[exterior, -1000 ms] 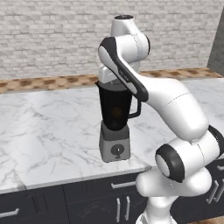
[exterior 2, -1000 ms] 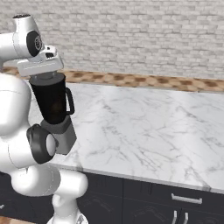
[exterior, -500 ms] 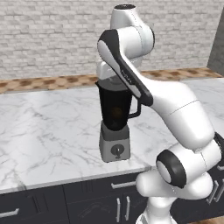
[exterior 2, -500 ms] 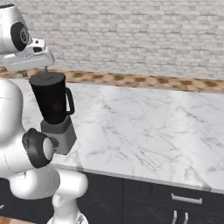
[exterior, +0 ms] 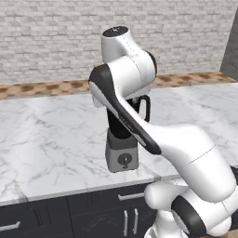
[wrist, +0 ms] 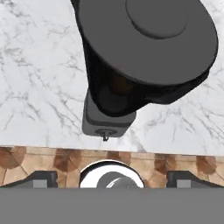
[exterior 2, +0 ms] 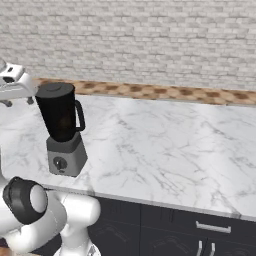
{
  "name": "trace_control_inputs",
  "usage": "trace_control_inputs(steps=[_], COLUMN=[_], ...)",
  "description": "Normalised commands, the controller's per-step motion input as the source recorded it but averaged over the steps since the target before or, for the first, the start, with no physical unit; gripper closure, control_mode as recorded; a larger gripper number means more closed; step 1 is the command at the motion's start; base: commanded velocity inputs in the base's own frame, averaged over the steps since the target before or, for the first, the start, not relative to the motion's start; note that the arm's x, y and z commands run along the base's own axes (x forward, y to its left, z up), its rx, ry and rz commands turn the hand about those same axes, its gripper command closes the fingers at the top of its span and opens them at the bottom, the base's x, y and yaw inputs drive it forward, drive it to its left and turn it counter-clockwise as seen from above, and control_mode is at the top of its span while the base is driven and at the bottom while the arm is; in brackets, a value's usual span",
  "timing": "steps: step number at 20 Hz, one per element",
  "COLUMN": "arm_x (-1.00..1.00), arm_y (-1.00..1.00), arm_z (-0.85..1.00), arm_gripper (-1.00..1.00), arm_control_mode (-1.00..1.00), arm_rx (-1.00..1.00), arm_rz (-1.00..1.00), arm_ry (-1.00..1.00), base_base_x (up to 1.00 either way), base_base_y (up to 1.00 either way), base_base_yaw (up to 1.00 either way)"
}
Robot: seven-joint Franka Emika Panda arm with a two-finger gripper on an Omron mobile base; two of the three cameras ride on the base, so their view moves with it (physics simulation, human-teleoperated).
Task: Open the blender lid, put the orange in the blender, close the lid, and start the blender.
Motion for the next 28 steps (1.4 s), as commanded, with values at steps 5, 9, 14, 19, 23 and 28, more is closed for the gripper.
trace_control_inputs(steps=[5,9,14,19,23,28], arm_x=[-0.52,-0.29,-0.08,0.00,0.05,0.10], arm_y=[0.28,0.25,0.08,0.09,0.28,0.17], arm_z=[-1.00,-0.99,-0.91,-0.82,-0.66,-0.46], arm_gripper=[-1.00,-1.00,-1.00,-1.00,-1.00,-1.00], arm_control_mode=[-1.00,-1.00,-1.00,-1.00,-1.00,-1.00], arm_rx=[0.00,0.00,0.00,0.00,0.00,-0.03], arm_rz=[-0.44,-0.54,-0.65,-0.69,-0.58,-0.38], arm_ry=[-0.14,-0.13,-0.15,-0.14,-0.09,-0.27], base_base_x=[0.00,0.00,0.00,0.00,0.00,0.00], base_base_y=[0.00,0.00,0.00,0.00,0.00,0.00], base_base_yaw=[0.00,0.00,0.00,0.00,0.00,0.00])
